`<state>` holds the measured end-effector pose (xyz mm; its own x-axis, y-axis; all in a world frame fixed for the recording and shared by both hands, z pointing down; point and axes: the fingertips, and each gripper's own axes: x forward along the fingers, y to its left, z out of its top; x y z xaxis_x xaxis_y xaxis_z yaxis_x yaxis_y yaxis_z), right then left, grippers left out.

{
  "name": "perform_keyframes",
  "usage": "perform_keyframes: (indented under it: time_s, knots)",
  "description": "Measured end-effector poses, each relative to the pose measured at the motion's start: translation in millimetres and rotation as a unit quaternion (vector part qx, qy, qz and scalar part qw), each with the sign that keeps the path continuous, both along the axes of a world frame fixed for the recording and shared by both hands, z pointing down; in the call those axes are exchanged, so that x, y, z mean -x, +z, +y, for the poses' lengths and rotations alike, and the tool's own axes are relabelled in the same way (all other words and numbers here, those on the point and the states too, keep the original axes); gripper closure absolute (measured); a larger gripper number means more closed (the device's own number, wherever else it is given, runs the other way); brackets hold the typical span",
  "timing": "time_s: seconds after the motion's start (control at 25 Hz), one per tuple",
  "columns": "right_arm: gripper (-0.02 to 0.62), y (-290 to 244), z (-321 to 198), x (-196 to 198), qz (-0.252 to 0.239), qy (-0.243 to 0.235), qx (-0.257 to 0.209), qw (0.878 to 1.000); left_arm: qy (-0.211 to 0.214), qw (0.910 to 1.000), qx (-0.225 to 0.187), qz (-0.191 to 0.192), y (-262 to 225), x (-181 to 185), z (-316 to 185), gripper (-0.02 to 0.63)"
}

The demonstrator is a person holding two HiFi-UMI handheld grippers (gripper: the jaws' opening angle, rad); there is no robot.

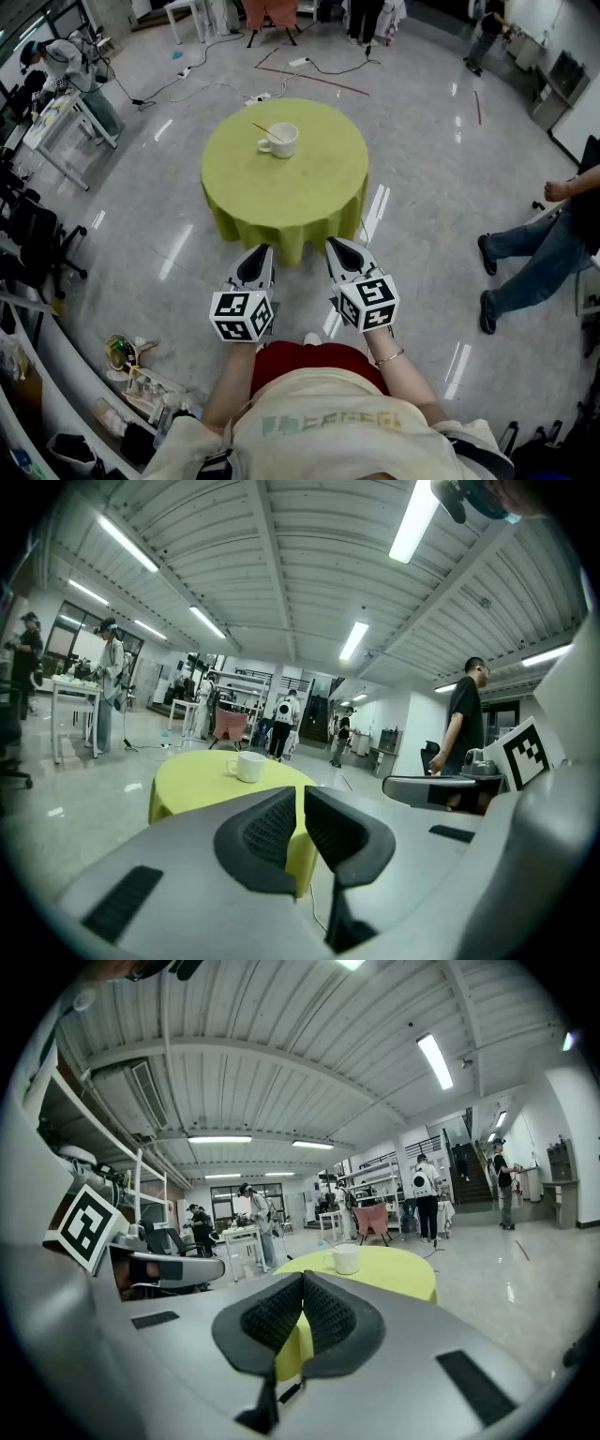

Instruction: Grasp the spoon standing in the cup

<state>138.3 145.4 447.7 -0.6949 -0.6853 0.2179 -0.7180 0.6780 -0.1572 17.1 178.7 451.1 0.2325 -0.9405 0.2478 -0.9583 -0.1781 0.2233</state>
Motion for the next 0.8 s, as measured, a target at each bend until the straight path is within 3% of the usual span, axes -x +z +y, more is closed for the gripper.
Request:
perform_keyframes:
  time_s: [0.8]
  knots:
    - [0.557,4.8,-0.6,-14.0,-0.019,-0.014,0.014,1.0,-0.007,0.9999,-0.009,0.001,-2.8,-12.9,-4.8,0.561]
